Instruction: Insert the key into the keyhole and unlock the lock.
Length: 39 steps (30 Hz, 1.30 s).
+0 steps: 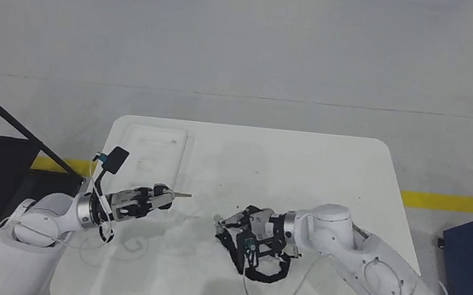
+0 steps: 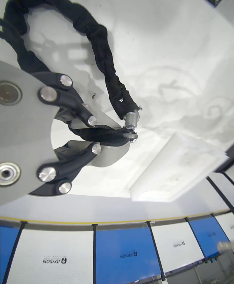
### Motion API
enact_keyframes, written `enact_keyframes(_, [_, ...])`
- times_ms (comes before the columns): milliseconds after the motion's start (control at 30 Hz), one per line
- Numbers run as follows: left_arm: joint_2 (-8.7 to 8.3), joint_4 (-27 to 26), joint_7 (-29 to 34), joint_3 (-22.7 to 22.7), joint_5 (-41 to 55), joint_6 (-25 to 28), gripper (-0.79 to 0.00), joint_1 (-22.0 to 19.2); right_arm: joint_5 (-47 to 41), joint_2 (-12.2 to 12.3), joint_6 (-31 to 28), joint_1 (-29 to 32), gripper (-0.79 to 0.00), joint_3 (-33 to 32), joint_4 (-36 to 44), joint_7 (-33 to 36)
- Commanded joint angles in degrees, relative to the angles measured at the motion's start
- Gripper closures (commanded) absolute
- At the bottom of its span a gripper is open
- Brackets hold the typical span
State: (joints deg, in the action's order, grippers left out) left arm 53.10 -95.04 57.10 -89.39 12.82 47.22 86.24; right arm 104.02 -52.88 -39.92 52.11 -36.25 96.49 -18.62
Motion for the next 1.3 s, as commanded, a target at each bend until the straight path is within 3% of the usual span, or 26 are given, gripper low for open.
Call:
enact_keyframes(0, [0.00,0.00,0.00,0.00,0.00,0.00,0.000,0.00,1.37,1.90,-0.15,2.29,0.000,-3.30,-0.23,-13.13])
enact_keyframes(200, [0.00,0.00,0.00,0.00,0.00,0.00,0.000,0.00,2.61,5.66,-1.50,5.85,0.000,-10.33,-4.36,-43.74])
enact_keyframes(300, [0.00,0.00,0.00,0.00,0.00,0.00,0.000,0.00,-2.96,6.32,2.23,6.56,0.000,-8.32,-4.61,-48.00])
enact_keyframes(500, [0.00,0.00,0.00,0.00,0.00,0.00,0.000,0.00,-18.31,6.07,-0.57,1.27,0.000,2.13,-5.87,-45.21])
enact_keyframes(733, [0.00,0.00,0.00,0.00,0.00,0.00,0.000,0.00,-35.19,1.65,-5.87,-6.02,0.000,12.18,-11.21,-39.90])
enact_keyframes(1000, [0.00,0.00,0.00,0.00,0.00,0.00,0.000,0.00,-39.74,-3.49,-7.03,-10.36,0.000,16.86,-19.49,-38.74])
enact_keyframes(1267, [0.00,0.00,0.00,0.00,0.00,0.00,0.000,0.00,-44.53,-4.91,-7.07,-9.14,0.000,16.83,-25.63,-38.71])
